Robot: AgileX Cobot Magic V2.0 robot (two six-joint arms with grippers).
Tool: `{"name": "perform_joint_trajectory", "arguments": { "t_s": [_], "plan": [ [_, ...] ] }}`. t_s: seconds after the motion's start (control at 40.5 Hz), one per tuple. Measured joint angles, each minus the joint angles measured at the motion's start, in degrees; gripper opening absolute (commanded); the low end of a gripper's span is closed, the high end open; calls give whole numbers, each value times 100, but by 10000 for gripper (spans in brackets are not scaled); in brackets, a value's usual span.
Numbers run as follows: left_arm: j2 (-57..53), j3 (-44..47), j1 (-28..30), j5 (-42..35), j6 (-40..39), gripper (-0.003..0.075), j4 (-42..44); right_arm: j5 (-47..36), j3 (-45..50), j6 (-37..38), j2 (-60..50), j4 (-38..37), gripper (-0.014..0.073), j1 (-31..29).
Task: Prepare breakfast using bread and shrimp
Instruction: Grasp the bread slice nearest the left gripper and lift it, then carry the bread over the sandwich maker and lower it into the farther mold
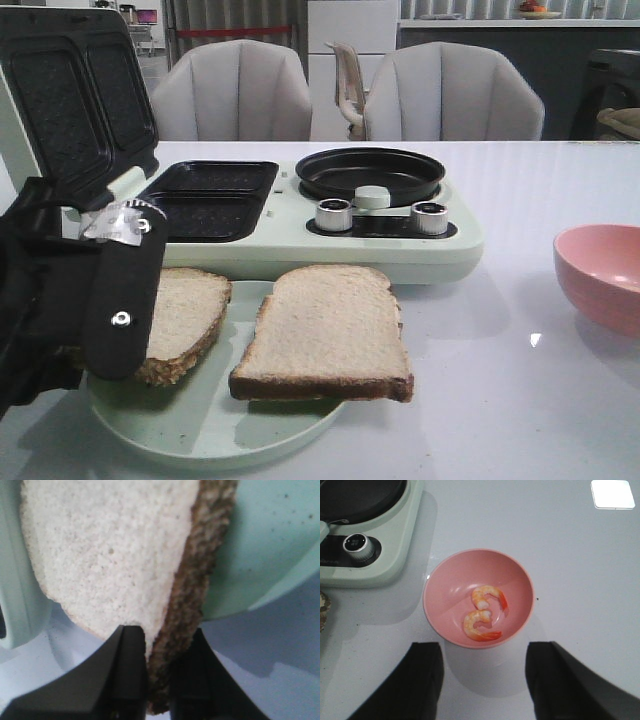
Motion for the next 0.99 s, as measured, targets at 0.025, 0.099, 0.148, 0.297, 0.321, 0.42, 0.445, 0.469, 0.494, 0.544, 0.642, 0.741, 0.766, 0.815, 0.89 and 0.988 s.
{"name": "perform_joint_trajectory", "arguments": {
  "t_s": [0.025,0.099,0.148,0.297,0.321,0.42,0.445,0.469,0.494,0.544,0.642,0.741,0.766,0.815,0.89,0.988],
  "plan": [
    [-13,0,0,12,0,97,-15,0,0,0,0,0,486,0],
    [-71,0,-68,105,0,99,-78,0,0,0,0,0,486,0],
    [-167,0,-136,190,0,99,-122,0,0,0,0,0,486,0],
    [-542,0,-477,545,0,99,-206,0,0,0,0,0,486,0],
    [-616,0,-533,613,0,99,-204,0,0,0,0,0,486,0],
    [-971,0,-708,896,0,99,-176,0,0,0,0,0,486,0],
    [-1041,0,-741,946,0,99,-150,0,0,0,0,0,486,0],
    [-1130,0,-754,1000,0,99,-117,0,0,0,0,0,486,0],
    [-1193,0,-763,1051,0,99,-97,0,0,0,0,0,486,0],
    [-1322,0,-763,1124,0,99,-10,0,0,0,0,0,486,0],
    [-1407,0,-710,1181,0,99,251,0,0,0,0,0,486,0],
    [-1421,-42,-570,1136,0,99,534,0,0,0,0,0,486,0],
    [-1421,-78,-530,1112,0,99,575,0,0,0,0,0,486,0],
    [-1421,-164,-403,1063,0,99,617,0,0,0,0,0,486,0],
    [-1421,-330,-219,942,0,99,664,0,0,0,0,0,486,0],
    [-1421,-630,78,660,0,99,686,0,0,0,0,0,486,0]
  ]
}}
